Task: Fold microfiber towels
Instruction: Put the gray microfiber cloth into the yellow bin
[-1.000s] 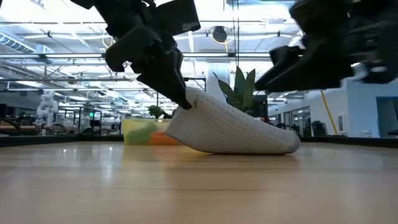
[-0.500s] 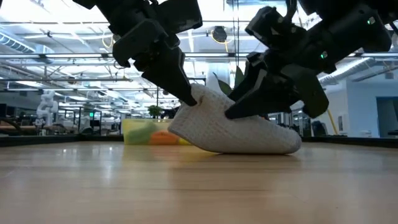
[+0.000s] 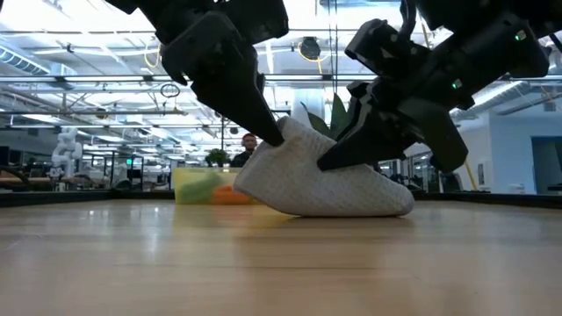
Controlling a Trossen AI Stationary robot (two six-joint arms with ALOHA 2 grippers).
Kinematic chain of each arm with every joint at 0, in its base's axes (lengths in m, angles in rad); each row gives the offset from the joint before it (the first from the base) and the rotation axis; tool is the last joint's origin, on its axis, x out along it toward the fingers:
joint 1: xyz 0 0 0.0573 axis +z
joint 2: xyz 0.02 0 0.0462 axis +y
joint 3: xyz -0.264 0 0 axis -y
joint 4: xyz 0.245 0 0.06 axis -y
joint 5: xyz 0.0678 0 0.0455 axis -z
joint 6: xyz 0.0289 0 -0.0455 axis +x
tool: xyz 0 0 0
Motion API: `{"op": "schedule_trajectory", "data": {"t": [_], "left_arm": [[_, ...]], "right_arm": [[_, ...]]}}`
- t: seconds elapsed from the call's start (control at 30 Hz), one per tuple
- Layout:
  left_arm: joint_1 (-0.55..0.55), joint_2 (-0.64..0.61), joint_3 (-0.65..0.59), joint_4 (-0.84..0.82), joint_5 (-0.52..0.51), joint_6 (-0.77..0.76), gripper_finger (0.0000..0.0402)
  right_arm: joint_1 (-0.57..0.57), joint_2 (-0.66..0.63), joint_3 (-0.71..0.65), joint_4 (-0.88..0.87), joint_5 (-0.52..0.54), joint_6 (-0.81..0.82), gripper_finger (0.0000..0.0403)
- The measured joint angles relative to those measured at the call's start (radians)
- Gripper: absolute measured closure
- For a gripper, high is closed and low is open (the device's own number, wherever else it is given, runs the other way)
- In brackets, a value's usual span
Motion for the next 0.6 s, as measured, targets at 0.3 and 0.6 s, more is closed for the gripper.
{"op": "schedule_trajectory", "data": {"t": [0.3,0.6], "left_arm": [[-0.06,0.027,0.002,0.004,-0.129,-0.018,0.0065],[-0.116,0.153,-0.018,0.189,-0.377,-0.031,0.005]], "right_arm": [[-0.022,0.0,0.0,-0.022,-0.002,0.062,0.0384],[-0.024,0.0,-0.001,-0.012,-0.002,0.078,0.0381]]}}
